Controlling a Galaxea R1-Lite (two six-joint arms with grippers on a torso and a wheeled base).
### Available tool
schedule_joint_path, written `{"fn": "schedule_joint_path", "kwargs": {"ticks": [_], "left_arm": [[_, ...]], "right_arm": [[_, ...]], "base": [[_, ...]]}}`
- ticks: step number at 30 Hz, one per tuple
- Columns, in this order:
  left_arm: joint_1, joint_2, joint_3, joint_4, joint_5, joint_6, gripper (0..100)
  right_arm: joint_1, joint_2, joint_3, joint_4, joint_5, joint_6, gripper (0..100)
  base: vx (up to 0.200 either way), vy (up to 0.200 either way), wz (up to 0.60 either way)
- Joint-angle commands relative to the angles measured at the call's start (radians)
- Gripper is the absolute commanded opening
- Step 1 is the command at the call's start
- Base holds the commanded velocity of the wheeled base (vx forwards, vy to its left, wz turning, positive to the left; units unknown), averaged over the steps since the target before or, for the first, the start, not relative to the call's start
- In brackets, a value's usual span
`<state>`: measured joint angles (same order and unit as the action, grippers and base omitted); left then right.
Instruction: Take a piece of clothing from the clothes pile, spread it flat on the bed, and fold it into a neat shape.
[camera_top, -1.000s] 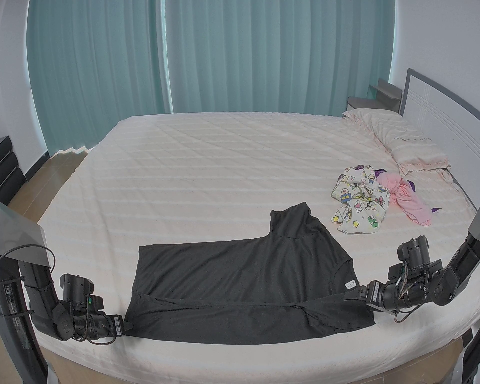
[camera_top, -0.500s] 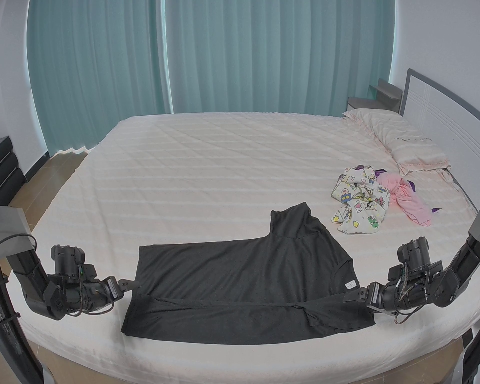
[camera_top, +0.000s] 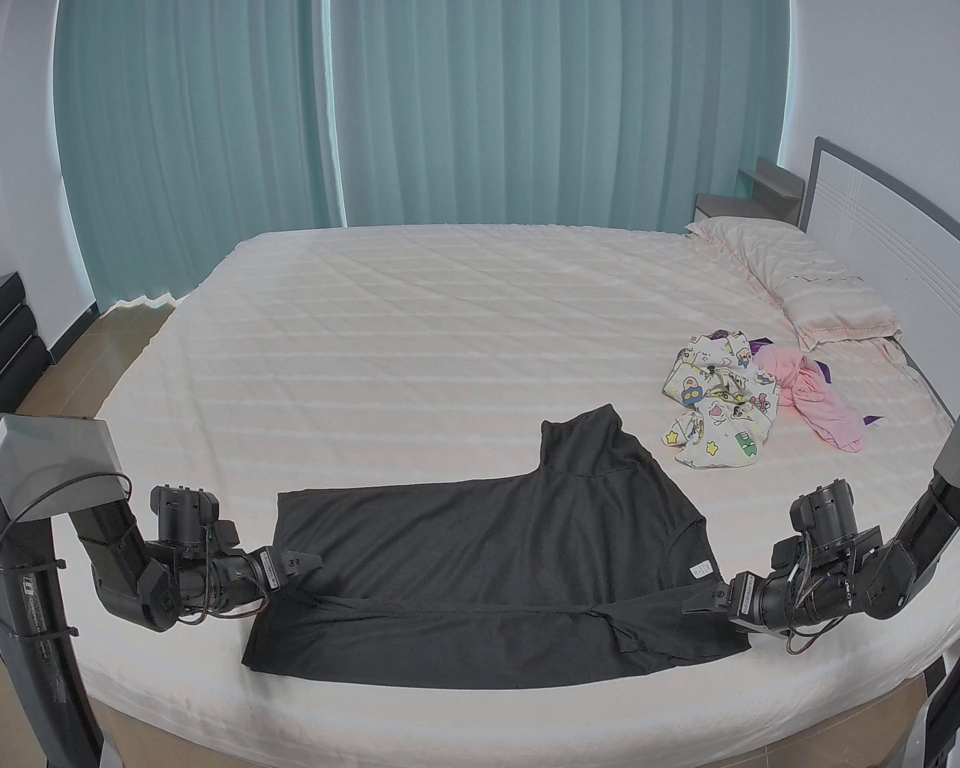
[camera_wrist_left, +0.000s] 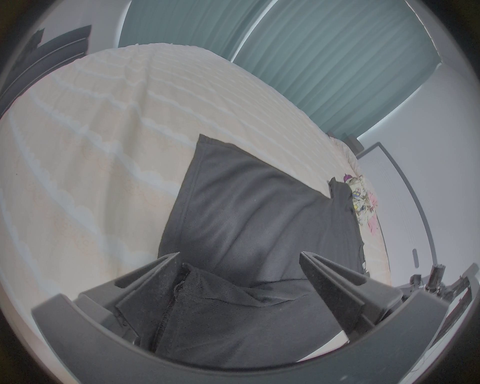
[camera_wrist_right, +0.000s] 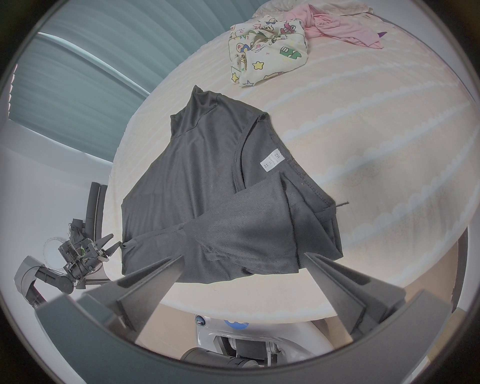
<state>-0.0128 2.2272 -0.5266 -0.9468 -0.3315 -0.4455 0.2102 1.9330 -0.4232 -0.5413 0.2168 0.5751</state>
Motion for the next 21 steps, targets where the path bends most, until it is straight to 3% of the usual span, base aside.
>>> {"fn": "schedule_joint_path", "kwargs": {"ticks": [1, 9, 12, 21], "left_arm": [[-0.007, 0.063, 0.002, -0.017, 0.005, 0.019, 100], [-0.007, 0.061, 0.005, -0.017, 0.019, 0.042, 100], [-0.007, 0.061, 0.008, -0.017, 0.063, 0.05, 100], [-0.009, 0.057, 0.04, -0.044, 0.068, 0.082, 100]], "right_arm": [[0.006, 0.009, 0.004, -0.002, 0.001, 0.0, 100], [0.008, 0.017, 0.004, -0.002, -0.002, -0.003, 100], [0.008, 0.017, 0.004, -0.002, -0.002, -0.003, 100], [0.008, 0.014, 0.004, -0.002, -0.002, -0.003, 100]], "base": [[0.0, 0.0, 0.0], [0.0, 0.0, 0.0], [0.0, 0.0, 0.0], [0.0, 0.0, 0.0]]}}
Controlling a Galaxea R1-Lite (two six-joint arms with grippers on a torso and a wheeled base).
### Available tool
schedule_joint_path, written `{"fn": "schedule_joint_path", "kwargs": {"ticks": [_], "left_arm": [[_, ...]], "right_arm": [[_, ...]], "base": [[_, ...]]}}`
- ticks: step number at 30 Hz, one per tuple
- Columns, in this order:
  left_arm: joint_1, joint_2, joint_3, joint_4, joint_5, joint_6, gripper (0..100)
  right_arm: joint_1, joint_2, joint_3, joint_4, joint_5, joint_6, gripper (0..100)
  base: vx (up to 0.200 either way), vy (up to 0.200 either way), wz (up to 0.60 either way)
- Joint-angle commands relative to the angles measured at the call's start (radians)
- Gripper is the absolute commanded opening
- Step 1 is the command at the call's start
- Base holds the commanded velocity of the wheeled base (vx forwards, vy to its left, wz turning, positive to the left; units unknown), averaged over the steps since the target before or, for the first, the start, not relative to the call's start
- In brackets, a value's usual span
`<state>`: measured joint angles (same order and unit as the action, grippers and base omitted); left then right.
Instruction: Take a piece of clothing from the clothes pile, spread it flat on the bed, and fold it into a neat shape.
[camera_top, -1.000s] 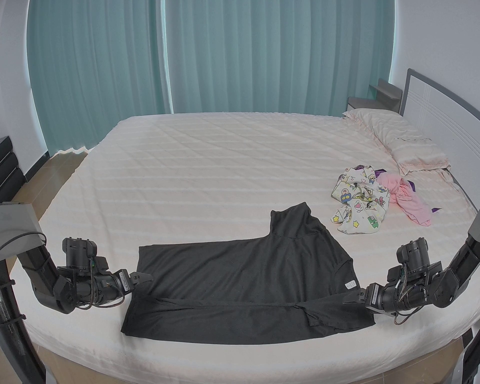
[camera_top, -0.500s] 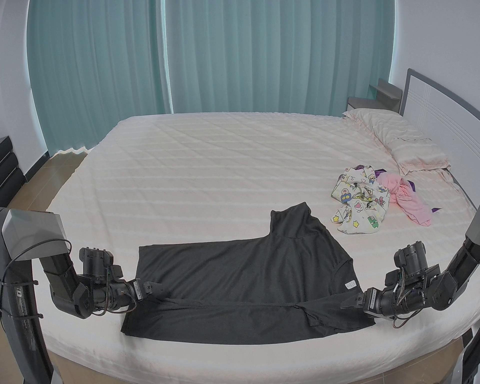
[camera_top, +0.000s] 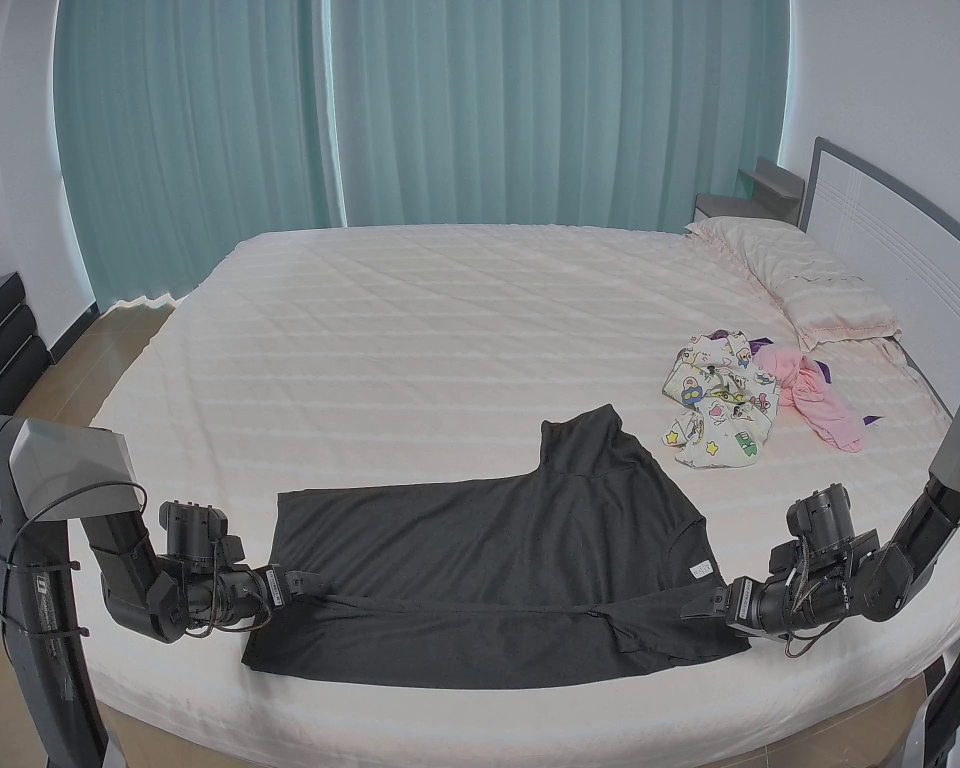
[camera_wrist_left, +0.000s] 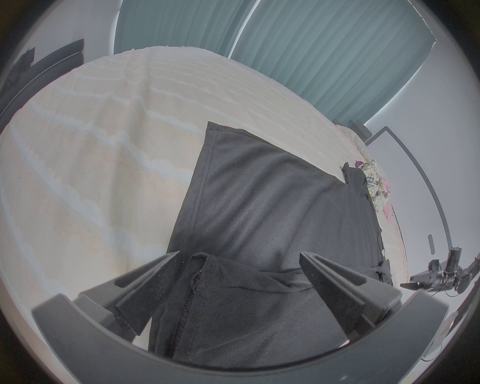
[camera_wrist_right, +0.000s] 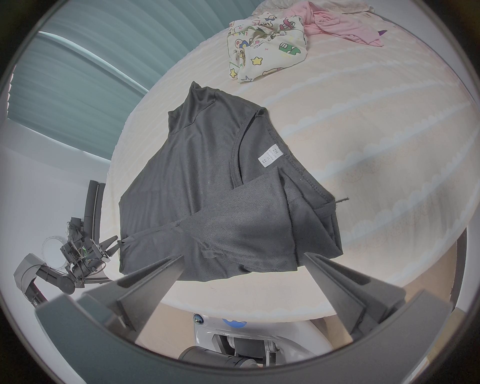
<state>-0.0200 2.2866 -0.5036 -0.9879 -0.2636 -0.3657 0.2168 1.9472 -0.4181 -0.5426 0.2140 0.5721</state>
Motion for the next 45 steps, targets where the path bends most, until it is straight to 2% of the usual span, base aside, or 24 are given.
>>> {"fn": "schedule_joint_path", "kwargs": {"ticks": [1, 6, 7, 12, 16, 17, 20, 22, 26, 31, 39, 45], "left_arm": [[-0.001, -0.002, 0.019, -0.005, 0.0, 0.002, 100], [-0.003, 0.001, 0.02, -0.003, -0.002, 0.001, 100], [-0.003, 0.004, 0.02, -0.003, -0.002, 0.001, 0], [-0.001, 0.002, 0.017, -0.003, -0.002, -0.002, 0], [0.0, -0.01, 0.025, -0.003, 0.001, -0.007, 0], [0.005, -0.036, 0.036, -0.002, 0.001, -0.01, 0], [0.005, -0.047, 0.04, -0.002, 0.001, -0.016, 0], [0.005, -0.047, 0.04, -0.002, 0.001, -0.021, 0], [0.008, -0.049, 0.046, -0.002, 0.001, -0.021, 0], [0.008, -0.044, 0.048, -0.002, 0.001, -0.022, 0], [0.008, -0.044, 0.053, -0.002, 0.0, -0.022, 0], [0.008, -0.044, 0.056, -0.002, 0.0, -0.022, 0]], "right_arm": [[0.001, -0.001, -0.001, 0.0, 0.001, 0.0, 100], [-0.001, 0.001, -0.001, 0.0, -0.001, 0.0, 100], [-0.001, -0.001, -0.002, -0.002, -0.001, 0.0, 100], [-0.02, 0.004, 0.013, -0.079, -0.004, -0.001, 100], [-0.062, 0.041, 0.047, -0.191, 0.001, -0.055, 100], [-0.083, 0.084, 0.055, -0.237, 0.002, -0.095, 100], [-0.1, 0.118, 0.053, -0.278, 0.011, -0.121, 100], [-0.111, 0.18, 0.045, -0.35, 0.062, -0.155, 100], [-0.132, 0.251, 0.024, -0.435, 0.108, -0.213, 100], [-0.136, 0.335, -0.028, -0.488, 0.146, -0.298, 100], [-0.145, 0.371, -0.067, -0.508, 0.202, -0.314, 100], [-0.169, 0.398, -0.077, -0.525, 0.229, -0.374, 100]], "base": [[0.0, 0.0, 0.0], [0.0, 0.0, 0.0], [0.0, 0.0, 0.0], [0.0, 0.0, 0.0], [0.0, 0.0, 0.0], [0.0, 0.0, 0.0], [0.0, 0.0, 0.0], [0.0, 0.0, 0.0], [0.0, 0.0, 0.0], [0.0, 0.0, 0.0], [0.0, 0.0, 0.0], [0.0, 0.0, 0.0]]}}
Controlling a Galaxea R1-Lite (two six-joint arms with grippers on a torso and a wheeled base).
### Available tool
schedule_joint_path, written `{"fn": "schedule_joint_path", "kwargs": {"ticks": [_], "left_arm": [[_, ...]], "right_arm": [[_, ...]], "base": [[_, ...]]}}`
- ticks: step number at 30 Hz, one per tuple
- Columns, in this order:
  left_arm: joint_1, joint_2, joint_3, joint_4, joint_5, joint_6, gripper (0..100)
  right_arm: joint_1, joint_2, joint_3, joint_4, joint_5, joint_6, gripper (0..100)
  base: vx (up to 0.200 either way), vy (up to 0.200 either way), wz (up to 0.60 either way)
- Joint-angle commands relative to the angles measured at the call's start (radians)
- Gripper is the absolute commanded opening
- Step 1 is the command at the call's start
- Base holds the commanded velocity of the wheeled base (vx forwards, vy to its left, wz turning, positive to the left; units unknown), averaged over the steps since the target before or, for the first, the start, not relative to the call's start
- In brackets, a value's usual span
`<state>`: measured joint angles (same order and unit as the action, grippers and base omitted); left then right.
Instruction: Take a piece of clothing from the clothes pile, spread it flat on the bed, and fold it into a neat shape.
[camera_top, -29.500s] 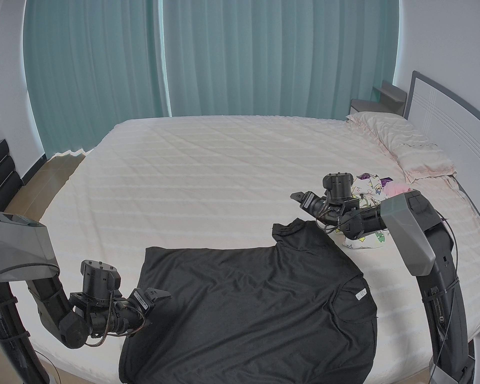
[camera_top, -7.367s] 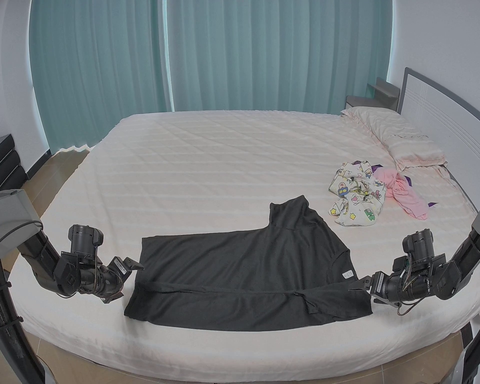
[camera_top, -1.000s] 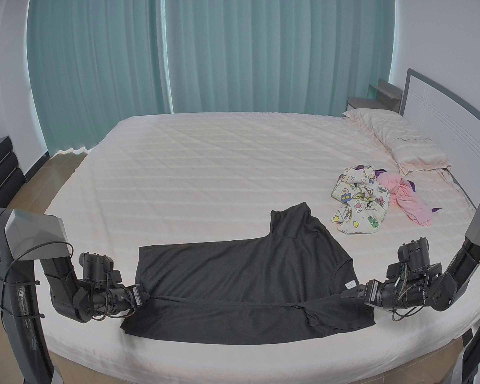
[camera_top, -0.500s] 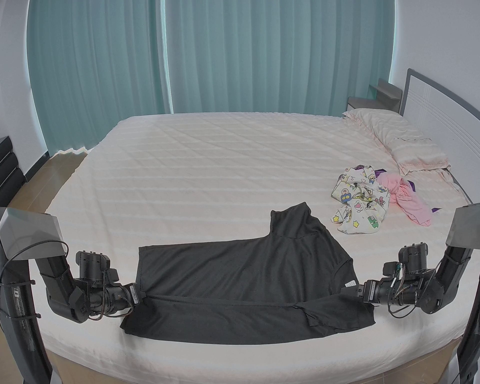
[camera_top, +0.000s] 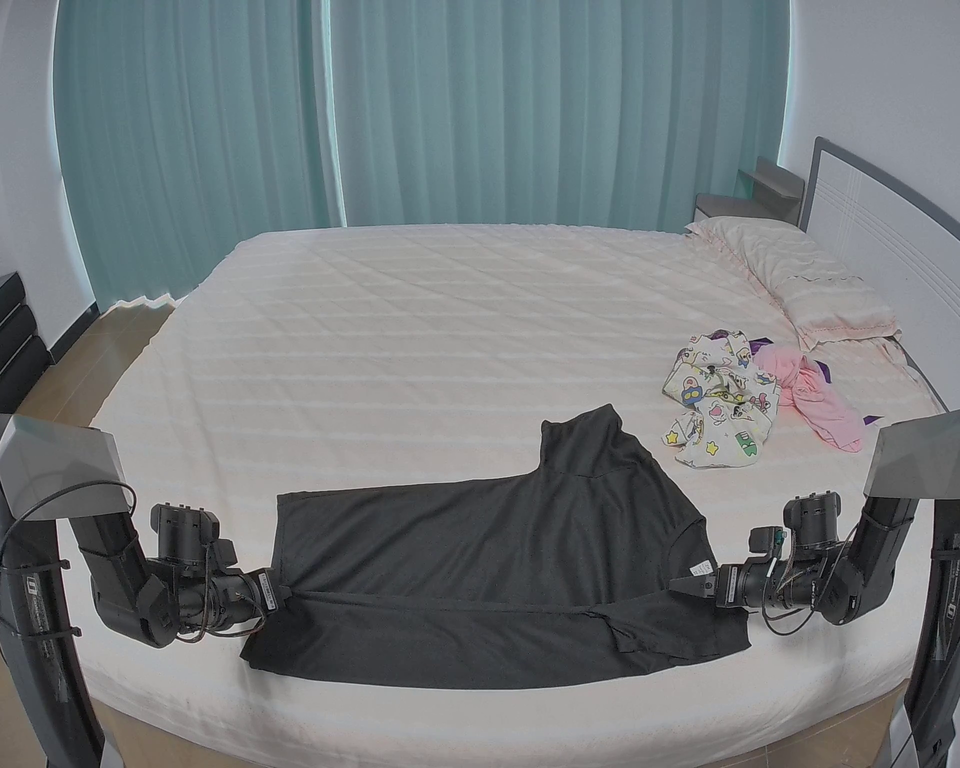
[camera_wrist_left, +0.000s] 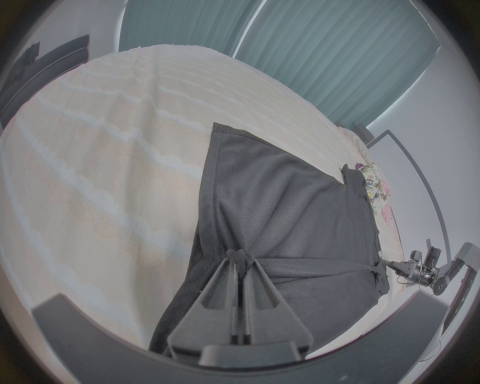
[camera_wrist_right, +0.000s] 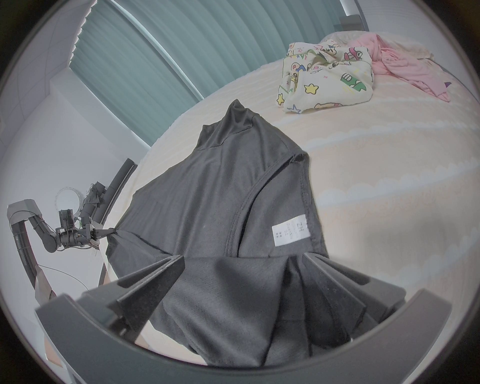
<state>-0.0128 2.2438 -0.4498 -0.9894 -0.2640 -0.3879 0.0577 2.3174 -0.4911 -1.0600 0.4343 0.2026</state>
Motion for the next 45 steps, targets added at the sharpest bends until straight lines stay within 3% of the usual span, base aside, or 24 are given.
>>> {"fn": "schedule_joint_path", "kwargs": {"ticks": [1, 20, 21, 36, 45], "left_arm": [[-0.001, -0.001, 0.003, 0.0, 0.0, 0.0, 0], [0.0, 0.002, 0.008, 0.0, 0.002, -0.02, 0], [0.0, 0.002, 0.008, 0.0, 0.002, -0.02, 0], [0.007, 0.002, 0.008, 0.0, 0.003, -0.022, 0], [0.017, 0.003, 0.011, 0.0, 0.02, -0.02, 0]], "right_arm": [[-0.012, 0.03, -0.003, -0.025, 0.009, -0.005, 100], [-0.016, 0.137, 0.005, -0.169, 0.087, -0.023, 100], [-0.018, 0.148, 0.006, -0.202, 0.089, -0.015, 0], [-0.07, 0.158, 0.08, -0.368, 0.146, -0.009, 0], [-0.073, 0.158, 0.095, -0.46, 0.141, 0.064, 0]], "base": [[0.0, 0.0, 0.0], [0.0, 0.0, 0.0], [0.0, 0.0, 0.0], [0.0, 0.0, 0.0], [0.0, 0.0, 0.0]]}}
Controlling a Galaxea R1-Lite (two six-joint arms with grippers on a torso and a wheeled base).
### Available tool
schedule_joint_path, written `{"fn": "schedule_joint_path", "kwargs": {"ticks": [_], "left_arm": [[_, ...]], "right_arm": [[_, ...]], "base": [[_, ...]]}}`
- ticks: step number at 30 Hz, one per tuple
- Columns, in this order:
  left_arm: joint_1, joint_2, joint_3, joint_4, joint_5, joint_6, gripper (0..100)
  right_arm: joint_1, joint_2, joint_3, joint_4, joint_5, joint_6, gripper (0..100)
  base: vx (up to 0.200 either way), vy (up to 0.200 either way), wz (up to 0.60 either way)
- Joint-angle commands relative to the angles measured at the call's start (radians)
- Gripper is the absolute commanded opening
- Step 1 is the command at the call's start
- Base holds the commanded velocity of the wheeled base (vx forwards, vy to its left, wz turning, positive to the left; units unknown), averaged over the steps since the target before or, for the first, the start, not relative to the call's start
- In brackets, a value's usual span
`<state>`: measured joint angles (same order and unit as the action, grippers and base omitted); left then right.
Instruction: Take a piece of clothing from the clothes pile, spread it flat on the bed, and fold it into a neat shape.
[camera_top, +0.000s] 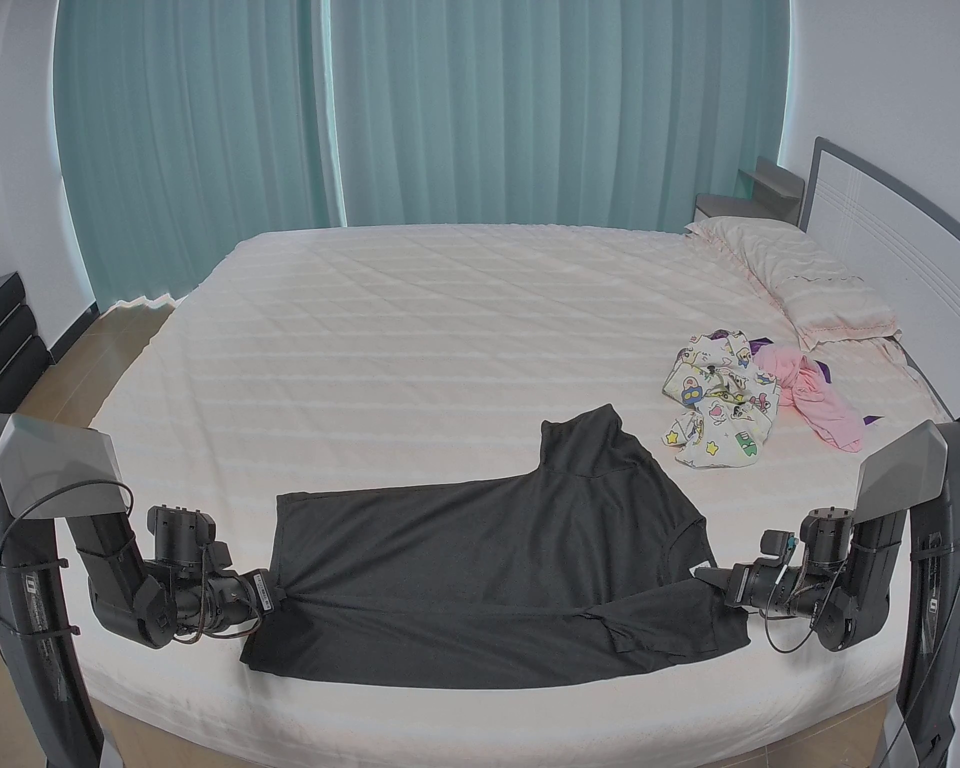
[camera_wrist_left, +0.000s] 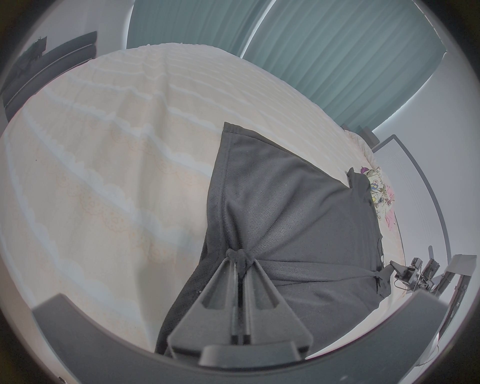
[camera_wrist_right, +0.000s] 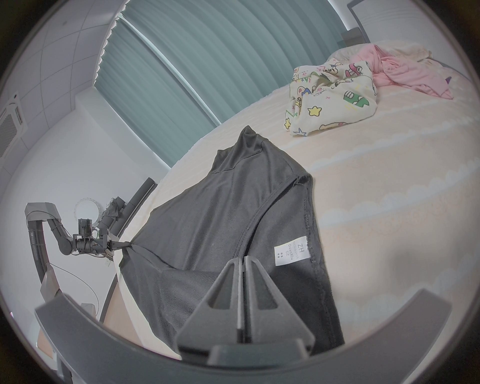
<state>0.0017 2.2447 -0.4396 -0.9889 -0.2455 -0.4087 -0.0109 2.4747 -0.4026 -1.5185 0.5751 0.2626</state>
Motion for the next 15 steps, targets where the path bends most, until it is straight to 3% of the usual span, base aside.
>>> {"fn": "schedule_joint_path", "kwargs": {"ticks": [1, 15], "left_arm": [[0.003, 0.003, 0.001, 0.0, 0.002, 0.001, 0], [0.018, 0.003, -0.002, 0.007, 0.032, 0.001, 0]], "right_arm": [[-0.004, 0.001, 0.007, -0.002, 0.0, 0.004, 0], [-0.012, 0.02, -0.065, -0.008, -0.003, 0.009, 0]], "base": [[0.0, 0.0, 0.0], [0.0, 0.0, 0.0]]}}
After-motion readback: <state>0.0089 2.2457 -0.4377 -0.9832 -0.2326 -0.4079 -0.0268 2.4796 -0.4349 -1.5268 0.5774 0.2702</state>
